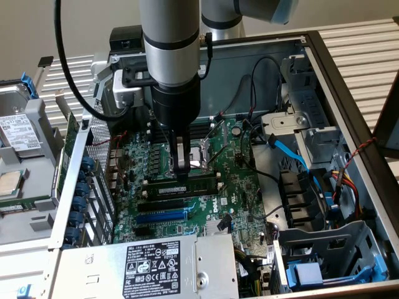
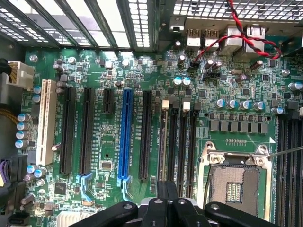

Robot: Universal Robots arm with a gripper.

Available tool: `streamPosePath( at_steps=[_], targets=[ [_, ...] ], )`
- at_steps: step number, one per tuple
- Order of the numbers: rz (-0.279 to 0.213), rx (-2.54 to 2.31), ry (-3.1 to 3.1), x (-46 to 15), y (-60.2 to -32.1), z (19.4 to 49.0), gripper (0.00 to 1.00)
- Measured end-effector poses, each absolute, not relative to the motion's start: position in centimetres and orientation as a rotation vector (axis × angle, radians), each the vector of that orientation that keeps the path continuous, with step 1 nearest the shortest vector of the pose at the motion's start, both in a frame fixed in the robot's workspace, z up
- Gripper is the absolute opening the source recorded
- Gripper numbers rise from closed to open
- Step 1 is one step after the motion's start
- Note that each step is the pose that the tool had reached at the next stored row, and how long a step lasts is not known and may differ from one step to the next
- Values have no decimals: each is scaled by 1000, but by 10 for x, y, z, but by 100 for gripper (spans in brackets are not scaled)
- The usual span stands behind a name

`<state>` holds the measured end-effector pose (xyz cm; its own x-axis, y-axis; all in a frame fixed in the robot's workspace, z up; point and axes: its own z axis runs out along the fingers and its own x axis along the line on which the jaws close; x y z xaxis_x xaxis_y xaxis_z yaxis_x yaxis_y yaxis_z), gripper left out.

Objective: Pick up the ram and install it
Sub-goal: 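Press down the ram until it locks into place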

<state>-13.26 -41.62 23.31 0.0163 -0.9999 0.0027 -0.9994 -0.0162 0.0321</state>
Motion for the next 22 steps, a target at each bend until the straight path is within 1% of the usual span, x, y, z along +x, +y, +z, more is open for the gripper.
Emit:
streamPosePath(
  at_steps=[22],
  targets=[
    [-36,2224,-2190,-133,-418,231,11]
  ],
)
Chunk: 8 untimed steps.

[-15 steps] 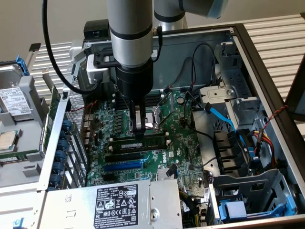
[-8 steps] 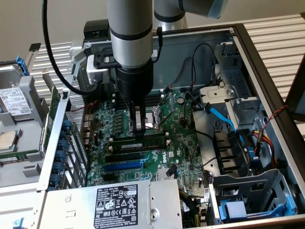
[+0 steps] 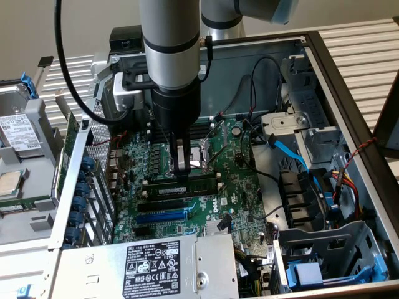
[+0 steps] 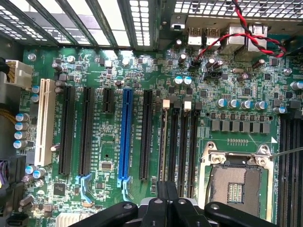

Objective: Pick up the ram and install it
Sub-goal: 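Press down the ram until it locks into place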

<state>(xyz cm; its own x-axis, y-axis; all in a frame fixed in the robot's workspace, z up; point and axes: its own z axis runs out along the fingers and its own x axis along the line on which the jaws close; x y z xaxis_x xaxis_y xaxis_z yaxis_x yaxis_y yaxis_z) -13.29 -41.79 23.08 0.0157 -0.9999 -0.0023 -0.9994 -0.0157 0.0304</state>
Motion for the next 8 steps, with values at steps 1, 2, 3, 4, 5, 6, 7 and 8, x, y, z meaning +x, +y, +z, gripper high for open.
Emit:
streamPosePath(
  at_steps=[1,2,3,4,5,6,7,8],
  targets=[
    [-36,2225,-2190,-133,-418,231,11],
    [-36,2225,-2190,-133,-418,231,11],
    [-36,2224,-2190,-133,-418,231,11],
    [-36,2225,-2190,-133,-419,231,11],
    [-36,2225,-2190,-133,-419,230,11],
    [-37,2225,-2190,-133,-419,230,11],
    [-38,2225,-2191,-133,-419,230,11],
    [-39,2226,-2191,-133,-419,230,11]
  ],
)
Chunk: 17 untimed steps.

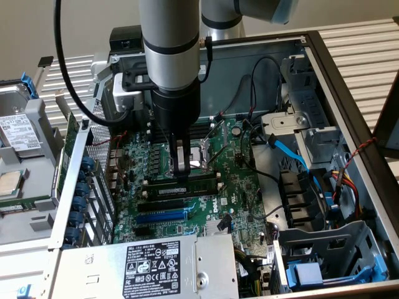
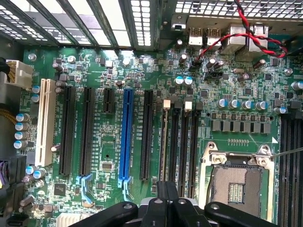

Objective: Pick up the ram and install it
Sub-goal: 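Press down the ram until it locks into place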

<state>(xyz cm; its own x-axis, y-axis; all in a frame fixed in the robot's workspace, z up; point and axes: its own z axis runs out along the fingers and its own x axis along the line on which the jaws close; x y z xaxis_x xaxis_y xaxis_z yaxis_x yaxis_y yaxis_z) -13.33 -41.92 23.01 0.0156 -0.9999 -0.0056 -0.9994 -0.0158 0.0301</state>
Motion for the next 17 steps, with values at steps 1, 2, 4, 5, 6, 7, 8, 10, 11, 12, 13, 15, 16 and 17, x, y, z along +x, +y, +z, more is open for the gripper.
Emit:
streamPosePath(
  at_steps=[1,2,4,5,6,7,8,10,11,12,13,15,16,17],
  targets=[
    [-40,2227,-2192,-133,-419,230,11],
    [-42,2228,-2193,-134,-419,230,11],
    [-44,2229,-2194,-134,-420,230,11],
    [-45,2229,-2194,-134,-420,229,11],
    [-46,2230,-2195,-134,-420,229,11],
    [-47,2230,-2195,-134,-420,229,11],
    [-48,2231,-2196,-134,-420,229,11],
    [-49,2232,-2197,-134,-420,229,11],
    [-50,2232,-2197,-134,-420,229,11],
    [-51,2232,-2197,-134,-420,229,11],
    [-51,2232,-2197,-134,-420,229,11],
    [-52,2232,-2197,-134,-421,229,11],
    [-52,2232,-2197,-134,-421,229,11],
    [-52,2232,-2197,-134,-421,229,11]
  ],
)
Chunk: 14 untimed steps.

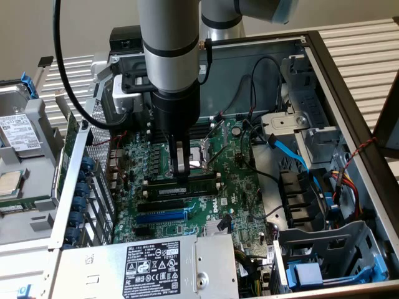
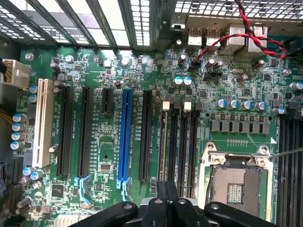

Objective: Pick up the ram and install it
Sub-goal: 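Press down the ram until it locks into place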

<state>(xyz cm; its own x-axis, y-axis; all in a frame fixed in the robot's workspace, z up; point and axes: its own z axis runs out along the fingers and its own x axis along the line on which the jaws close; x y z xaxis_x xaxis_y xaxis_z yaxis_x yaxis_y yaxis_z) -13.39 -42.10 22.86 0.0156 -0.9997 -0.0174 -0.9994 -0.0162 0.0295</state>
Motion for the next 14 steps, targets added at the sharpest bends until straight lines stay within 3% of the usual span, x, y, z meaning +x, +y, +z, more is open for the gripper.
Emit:
streamPosePath(
  at_steps=[14],
  targets=[
    [-59,2237,-2201,-135,-422,231,11]
  ],
)
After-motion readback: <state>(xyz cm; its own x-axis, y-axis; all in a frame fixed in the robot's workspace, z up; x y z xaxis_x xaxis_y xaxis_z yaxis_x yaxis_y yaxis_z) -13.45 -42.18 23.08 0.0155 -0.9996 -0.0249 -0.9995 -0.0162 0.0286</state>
